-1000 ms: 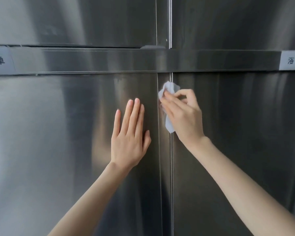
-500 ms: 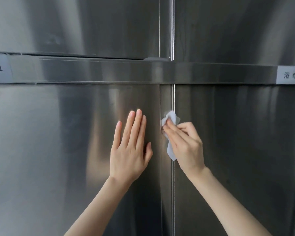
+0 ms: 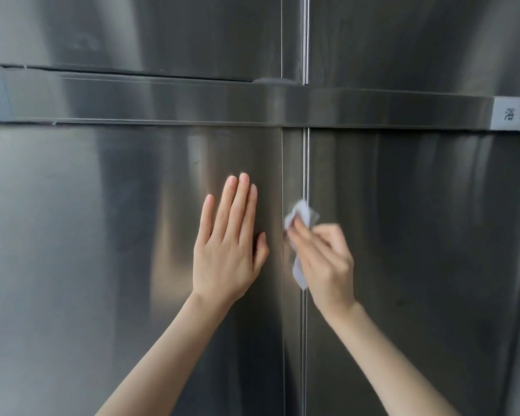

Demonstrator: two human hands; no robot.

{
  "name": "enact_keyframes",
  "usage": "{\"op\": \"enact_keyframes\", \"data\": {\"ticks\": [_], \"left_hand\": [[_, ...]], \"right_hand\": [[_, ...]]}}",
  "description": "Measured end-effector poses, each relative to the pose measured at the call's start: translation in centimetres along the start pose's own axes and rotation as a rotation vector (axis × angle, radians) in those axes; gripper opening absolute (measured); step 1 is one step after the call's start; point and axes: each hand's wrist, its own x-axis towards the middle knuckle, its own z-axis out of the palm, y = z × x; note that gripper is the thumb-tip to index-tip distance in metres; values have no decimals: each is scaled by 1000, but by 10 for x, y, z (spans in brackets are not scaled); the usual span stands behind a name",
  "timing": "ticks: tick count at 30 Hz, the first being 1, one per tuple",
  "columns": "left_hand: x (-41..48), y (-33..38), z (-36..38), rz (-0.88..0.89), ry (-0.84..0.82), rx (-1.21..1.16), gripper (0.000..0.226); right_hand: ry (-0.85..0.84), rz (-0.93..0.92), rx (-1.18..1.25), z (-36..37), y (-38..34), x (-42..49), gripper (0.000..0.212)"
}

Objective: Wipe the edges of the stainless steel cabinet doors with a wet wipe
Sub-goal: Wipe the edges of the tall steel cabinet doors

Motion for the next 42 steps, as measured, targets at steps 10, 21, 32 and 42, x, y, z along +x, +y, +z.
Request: {"op": "enact_keyframes", "data": {"ticks": [10, 21, 32, 42], "left_hand": [[-23, 0, 0, 54, -36, -39, 64], [-111, 10, 4, 82, -50, -77, 57], [-160, 36, 12, 7, -53, -47, 58], [-242, 49, 15, 81, -138, -87, 62]], "right_hand": [[20, 25, 61, 0, 10, 59, 16], [126, -127, -14, 3, -3, 11, 16], [74, 325, 369, -3, -39, -50, 22], [-185, 251, 158, -28, -80, -265, 23]]}}
